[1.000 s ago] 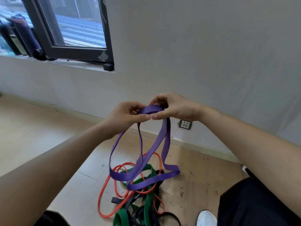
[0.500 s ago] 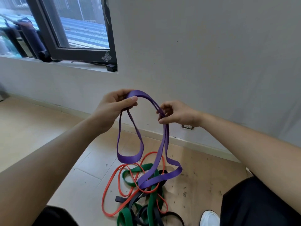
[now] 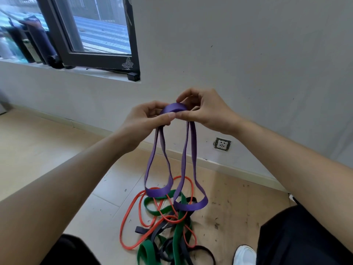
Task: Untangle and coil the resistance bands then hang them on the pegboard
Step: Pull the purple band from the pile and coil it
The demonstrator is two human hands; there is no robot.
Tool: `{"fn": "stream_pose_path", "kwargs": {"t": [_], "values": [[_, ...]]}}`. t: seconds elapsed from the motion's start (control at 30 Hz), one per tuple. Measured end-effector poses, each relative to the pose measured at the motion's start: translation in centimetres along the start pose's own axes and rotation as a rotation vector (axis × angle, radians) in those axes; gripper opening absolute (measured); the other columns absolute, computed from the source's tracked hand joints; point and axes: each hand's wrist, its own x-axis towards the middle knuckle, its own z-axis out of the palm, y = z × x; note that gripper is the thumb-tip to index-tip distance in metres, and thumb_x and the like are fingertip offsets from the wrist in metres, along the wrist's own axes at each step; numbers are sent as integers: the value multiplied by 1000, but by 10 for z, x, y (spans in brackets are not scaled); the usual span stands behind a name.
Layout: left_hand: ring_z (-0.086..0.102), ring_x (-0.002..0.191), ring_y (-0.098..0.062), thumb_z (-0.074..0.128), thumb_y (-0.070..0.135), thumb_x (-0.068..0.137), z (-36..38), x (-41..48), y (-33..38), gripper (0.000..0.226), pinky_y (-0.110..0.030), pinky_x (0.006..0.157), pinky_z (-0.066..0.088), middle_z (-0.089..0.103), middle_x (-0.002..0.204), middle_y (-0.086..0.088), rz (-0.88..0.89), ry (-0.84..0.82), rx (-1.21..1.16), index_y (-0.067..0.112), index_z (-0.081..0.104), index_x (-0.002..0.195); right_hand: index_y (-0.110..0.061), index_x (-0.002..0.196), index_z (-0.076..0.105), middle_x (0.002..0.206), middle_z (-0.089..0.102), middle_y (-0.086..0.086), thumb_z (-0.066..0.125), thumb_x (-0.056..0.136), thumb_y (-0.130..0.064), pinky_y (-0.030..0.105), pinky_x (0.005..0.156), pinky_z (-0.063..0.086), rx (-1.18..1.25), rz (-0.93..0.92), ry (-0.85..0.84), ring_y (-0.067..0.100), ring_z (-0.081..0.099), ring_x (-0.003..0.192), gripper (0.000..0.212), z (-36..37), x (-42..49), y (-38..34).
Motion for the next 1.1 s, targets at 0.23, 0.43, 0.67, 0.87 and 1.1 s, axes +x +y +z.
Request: {"fn": "stream_pose_path", "kwargs": {"t": [0.23, 0.43, 0.67, 0.87, 1.1], "values": [[67, 80, -6, 68, 17, 94, 1, -1, 2, 18, -19, 77, 54, 71, 86, 7, 11, 10, -71, 15, 70, 112, -8, 110, 67, 102, 73, 11, 83, 82, -15, 25, 81, 58, 7, 118, -217, 21, 71, 92, 33, 7, -8, 17], [66, 85, -11, 65, 23, 95, -8, -3, -1, 30, -22, 82, 53, 67, 89, 4, 3, 49, -126, 9, 67, 121, -9, 111, 70, 102, 73, 14, 82, 84, -17, 35, 86, 61, -3, 172, -228, 23, 73, 91, 30, 1, -8, 25], [73, 96, -20, 72, 30, 84, -20, -4, -12, 35, -36, 95, 58, 76, 99, -5, -33, 11, -21, 18, 70, 117, -5, 115, 70, 101, 76, 14, 81, 84, -10, 44, 88, 61, 189, 74, 85, 25, 73, 94, 33, -17, 1, 7], [72, 108, -18, 64, 18, 96, -5, -4, -13, 26, -25, 88, 58, 76, 114, -3, -25, -52, -49, 18, 66, 122, -13, 128, 66, 102, 72, 10, 74, 91, -11, 36, 80, 62, 204, -37, 90, 18, 69, 89, 39, -12, 5, -6], [71, 111, -14, 68, 26, 92, 14, -5, -15, 40, -28, 92, 57, 75, 118, 0, -28, -83, -80, 20, 62, 131, -14, 117, 70, 97, 73, 5, 67, 94, -3, 35, 80, 61, 302, -69, 54, 19, 71, 89, 26, -9, 6, -9]]}}
